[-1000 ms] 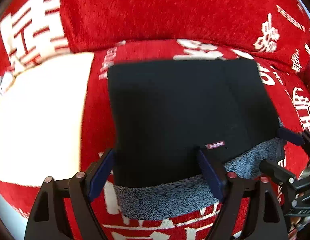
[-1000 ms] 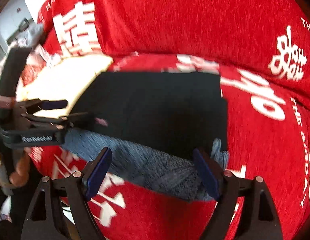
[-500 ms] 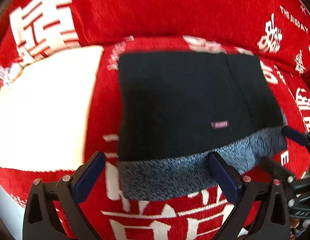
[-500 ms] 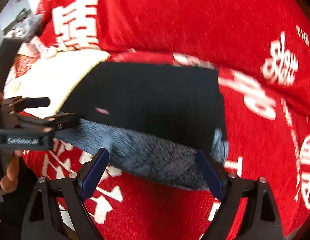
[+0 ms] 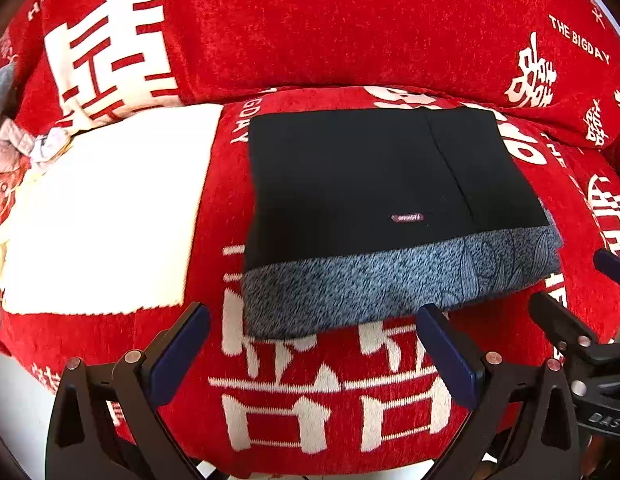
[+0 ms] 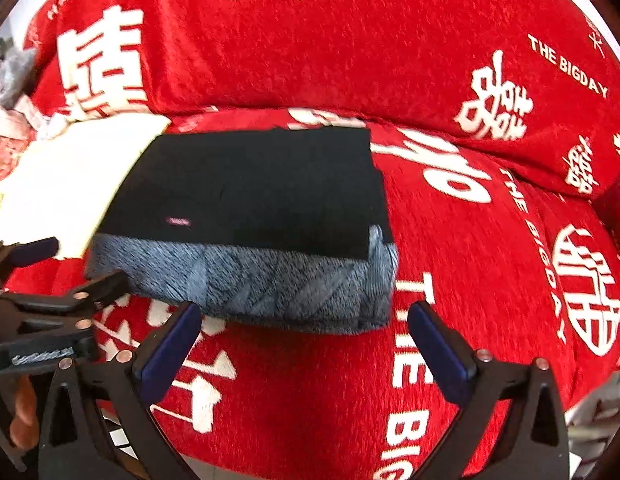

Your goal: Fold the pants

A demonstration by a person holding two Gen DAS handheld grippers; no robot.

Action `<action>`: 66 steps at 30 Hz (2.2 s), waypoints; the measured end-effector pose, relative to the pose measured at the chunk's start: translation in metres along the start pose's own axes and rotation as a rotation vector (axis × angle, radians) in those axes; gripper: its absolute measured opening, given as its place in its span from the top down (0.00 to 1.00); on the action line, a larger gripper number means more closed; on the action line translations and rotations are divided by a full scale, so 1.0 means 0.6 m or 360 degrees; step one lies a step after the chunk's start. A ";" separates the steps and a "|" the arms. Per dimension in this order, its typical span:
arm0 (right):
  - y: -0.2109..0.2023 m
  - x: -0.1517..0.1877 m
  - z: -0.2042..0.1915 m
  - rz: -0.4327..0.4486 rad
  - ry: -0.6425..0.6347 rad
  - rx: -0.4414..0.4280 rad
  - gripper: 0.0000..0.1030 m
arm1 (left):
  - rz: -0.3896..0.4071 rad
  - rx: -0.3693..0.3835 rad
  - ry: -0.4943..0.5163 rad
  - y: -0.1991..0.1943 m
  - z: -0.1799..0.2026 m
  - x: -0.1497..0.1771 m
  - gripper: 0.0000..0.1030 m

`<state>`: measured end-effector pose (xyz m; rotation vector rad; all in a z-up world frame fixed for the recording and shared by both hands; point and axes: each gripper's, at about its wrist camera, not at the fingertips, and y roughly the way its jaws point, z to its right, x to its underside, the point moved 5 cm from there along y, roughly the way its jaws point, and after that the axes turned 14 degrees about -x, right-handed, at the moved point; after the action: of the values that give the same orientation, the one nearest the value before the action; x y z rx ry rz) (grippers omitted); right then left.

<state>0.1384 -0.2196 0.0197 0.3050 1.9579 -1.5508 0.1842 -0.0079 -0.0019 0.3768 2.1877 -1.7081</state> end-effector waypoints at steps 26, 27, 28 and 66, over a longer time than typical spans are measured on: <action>0.027 0.023 0.008 -0.0097 0.0123 0.0003 0.00 | 0.0068 -0.0056 -0.0008 -0.009 0.002 0.027 0.00; 0.027 0.023 0.008 -0.0097 0.0123 0.0002 0.00 | 0.0072 -0.0065 -0.0008 -0.009 0.002 0.027 0.00; 0.028 0.023 0.009 -0.0098 0.0122 0.0003 0.00 | 0.0067 -0.0062 -0.0004 -0.009 0.002 0.028 0.00; 0.025 0.024 0.001 -0.0094 0.0064 0.0039 0.00 | -0.0020 -0.0063 -0.0048 -0.005 -0.007 0.043 0.00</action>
<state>0.1354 -0.2186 -0.0010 0.2935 1.9966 -1.6187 0.1589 -0.0045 -0.0090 0.3259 2.2032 -1.6633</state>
